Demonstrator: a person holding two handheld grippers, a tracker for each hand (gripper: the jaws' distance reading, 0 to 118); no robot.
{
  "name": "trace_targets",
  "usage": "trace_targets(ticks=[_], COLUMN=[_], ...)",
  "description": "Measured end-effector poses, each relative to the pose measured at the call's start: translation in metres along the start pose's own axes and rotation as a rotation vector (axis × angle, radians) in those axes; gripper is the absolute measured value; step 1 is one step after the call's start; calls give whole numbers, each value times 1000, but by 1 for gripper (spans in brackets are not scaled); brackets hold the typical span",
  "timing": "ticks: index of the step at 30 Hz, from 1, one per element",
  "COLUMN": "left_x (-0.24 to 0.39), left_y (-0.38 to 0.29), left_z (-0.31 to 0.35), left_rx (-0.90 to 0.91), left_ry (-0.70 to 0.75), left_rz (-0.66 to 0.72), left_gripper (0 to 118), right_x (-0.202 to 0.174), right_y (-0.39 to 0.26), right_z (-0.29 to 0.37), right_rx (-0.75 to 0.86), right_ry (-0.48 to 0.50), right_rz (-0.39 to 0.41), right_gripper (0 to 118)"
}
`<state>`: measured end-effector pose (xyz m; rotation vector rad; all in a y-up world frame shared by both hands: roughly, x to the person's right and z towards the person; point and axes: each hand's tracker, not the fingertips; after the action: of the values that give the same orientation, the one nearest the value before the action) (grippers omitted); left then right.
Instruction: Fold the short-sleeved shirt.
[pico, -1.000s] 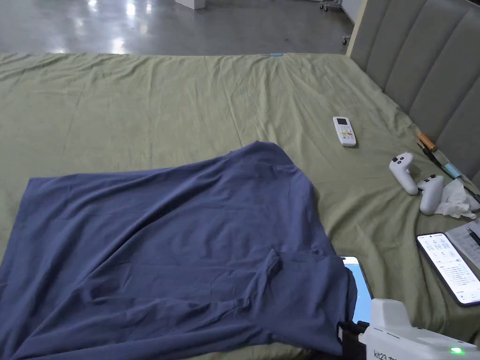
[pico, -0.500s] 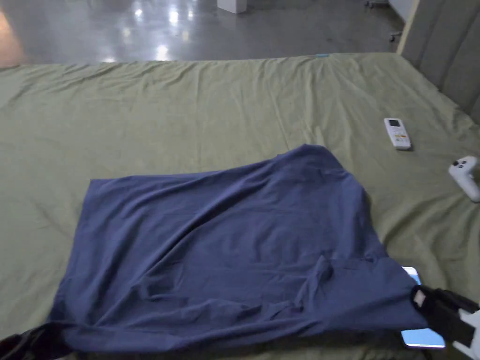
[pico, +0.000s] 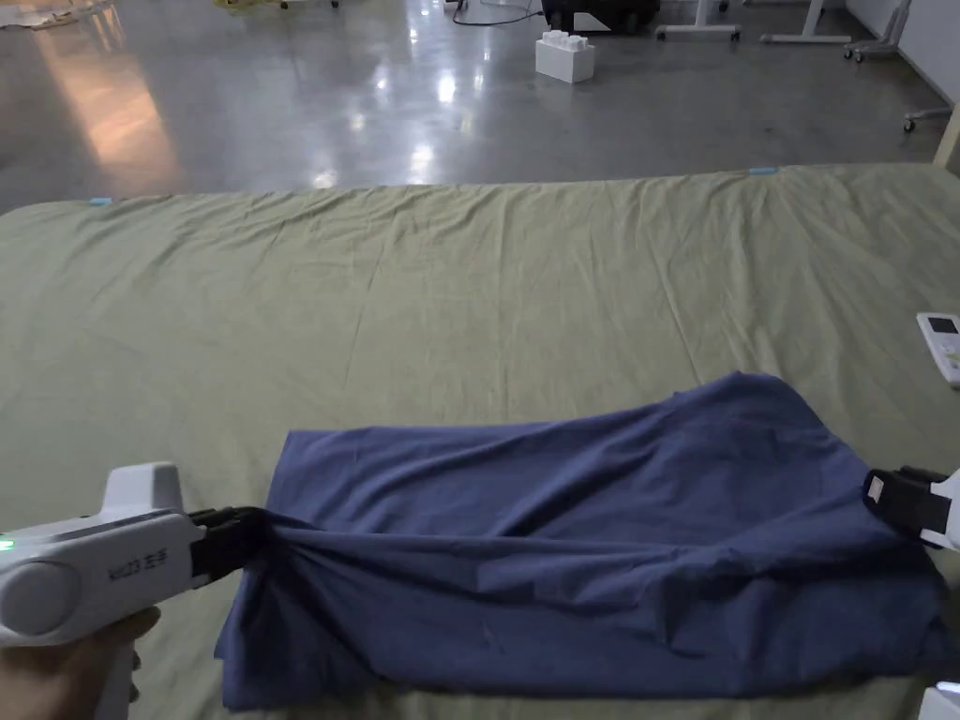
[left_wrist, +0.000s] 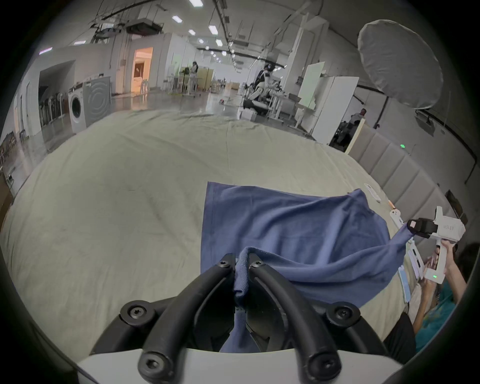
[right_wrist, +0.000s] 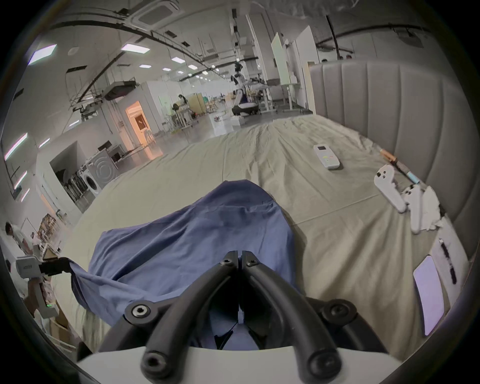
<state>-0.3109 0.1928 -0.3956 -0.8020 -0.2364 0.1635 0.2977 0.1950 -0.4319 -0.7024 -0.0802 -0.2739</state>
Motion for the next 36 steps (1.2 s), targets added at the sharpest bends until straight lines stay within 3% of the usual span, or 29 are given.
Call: trace_targets(ticks=[1, 3, 5, 7, 8, 9, 10, 11, 12, 13, 16, 17, 21, 25, 31, 32, 34, 35, 36], left_x=[-13, -14, -15, -22, -26, -27, -32, -37, -48, -16, -6, 2, 41, 88, 119, 122, 131, 133, 135], left_y=[44, 41, 69, 70, 70, 65, 64, 65, 70, 61, 62, 63, 53, 28, -18, -24, -37, -42, -48], left_z=[-57, -57, -121, -143, -144, -144, -142, -142, -130, -111, -56, -39, 68, 142, 194, 199, 209, 213, 217], left_rx=[-17, -41, -45, -43, -32, -33, -35, -34, -29, 25, 149, 218, 478, 662, 754, 769, 767, 770, 774], left_ry=[30, 59, 66, 78, 80, 88, 88, 90, 84, 87, 69, 55, 19, 59, 96, 102, 109, 108, 110], left_rz=[-34, -48, -22, 10, 15, 11, 21, 26, 27, -3, -37, -45, -120, -278, -308, -312, -319, -329, -341], left_gripper=[7, 7, 7, 8, 16, 32, 54, 78, 84, 85, 85, 85, 85, 85, 83, 81, 71, 56, 40], right_x=[9, 11, 16, 17, 17, 16, 15, 14, 14, 14, 5, 7, -20, -42, -73, -73, -79, -79, -80], right_y=[-3, 1, -5, -8, -11, -13, -15, -16, -15, -15, -8, -12, -24, -52, -96, -102, -108, -111, -112], right_z=[-11, -34, -47, -61, -63, -64, -67, -69, -64, -50, -7, 8, 95, 160, 231, 234, 252, 254, 259], right_rx=[1, -19, -42, -75, -85, -97, -111, -119, -117, -65, 81, 134, 320, 454, 577, 563, 641, 592, 597], right_ry=[18, -8, -37, -41, -43, -45, -61, -67, -75, -68, -44, -3, 34, 72, 50, 44, 39, 50, 51], right_rz=[-51, -54, -2, 17, 33, 45, 53, 59, 70, 70, 86, 95, 148, 171, 197, 177, 238, 195, 195], right_gripper=[2, 2, 2, 2, 2, 5, 17, 43, 54, 55, 56, 64, 73, 73, 72, 66, 39, 14, 7])
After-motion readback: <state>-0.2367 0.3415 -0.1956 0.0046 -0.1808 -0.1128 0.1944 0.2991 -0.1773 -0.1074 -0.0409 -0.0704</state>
